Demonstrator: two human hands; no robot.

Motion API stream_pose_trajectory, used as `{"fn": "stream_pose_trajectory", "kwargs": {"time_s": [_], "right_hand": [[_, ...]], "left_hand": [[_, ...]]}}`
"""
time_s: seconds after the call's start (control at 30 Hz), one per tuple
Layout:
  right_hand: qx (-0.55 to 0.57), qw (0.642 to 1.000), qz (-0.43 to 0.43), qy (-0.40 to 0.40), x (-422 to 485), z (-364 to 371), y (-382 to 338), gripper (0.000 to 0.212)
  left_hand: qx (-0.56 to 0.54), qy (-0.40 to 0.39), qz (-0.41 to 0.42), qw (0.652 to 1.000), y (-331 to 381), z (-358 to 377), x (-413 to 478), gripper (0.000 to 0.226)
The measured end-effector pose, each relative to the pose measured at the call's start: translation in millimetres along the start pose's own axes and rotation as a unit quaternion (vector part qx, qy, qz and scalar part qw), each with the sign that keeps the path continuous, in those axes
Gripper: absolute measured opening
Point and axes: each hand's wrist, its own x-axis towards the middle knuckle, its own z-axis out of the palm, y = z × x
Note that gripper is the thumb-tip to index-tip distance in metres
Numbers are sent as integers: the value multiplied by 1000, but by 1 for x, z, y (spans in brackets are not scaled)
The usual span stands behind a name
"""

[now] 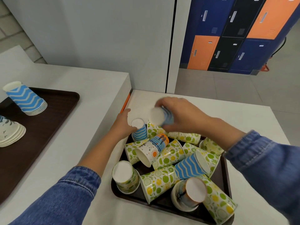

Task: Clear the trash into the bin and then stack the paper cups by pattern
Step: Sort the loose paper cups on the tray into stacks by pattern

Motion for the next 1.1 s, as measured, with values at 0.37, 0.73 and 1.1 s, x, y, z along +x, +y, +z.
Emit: {"fn": "stream_pose_trajectory", "kwargs": {"time_s": [0.37,0.73,1.1], "right_hand": [[318,931,167,65,84,92,-11,62],[205,961,181,-34,93,103,-4,66],[97,972,171,-126,77,123,11,83]], "left_hand": [[-47,131,14,990,-11,-51,-34,68],[-36,128,26,991,-8,-54,-42,63],[-60,153,99,982,13,-43,-59,45]]}}
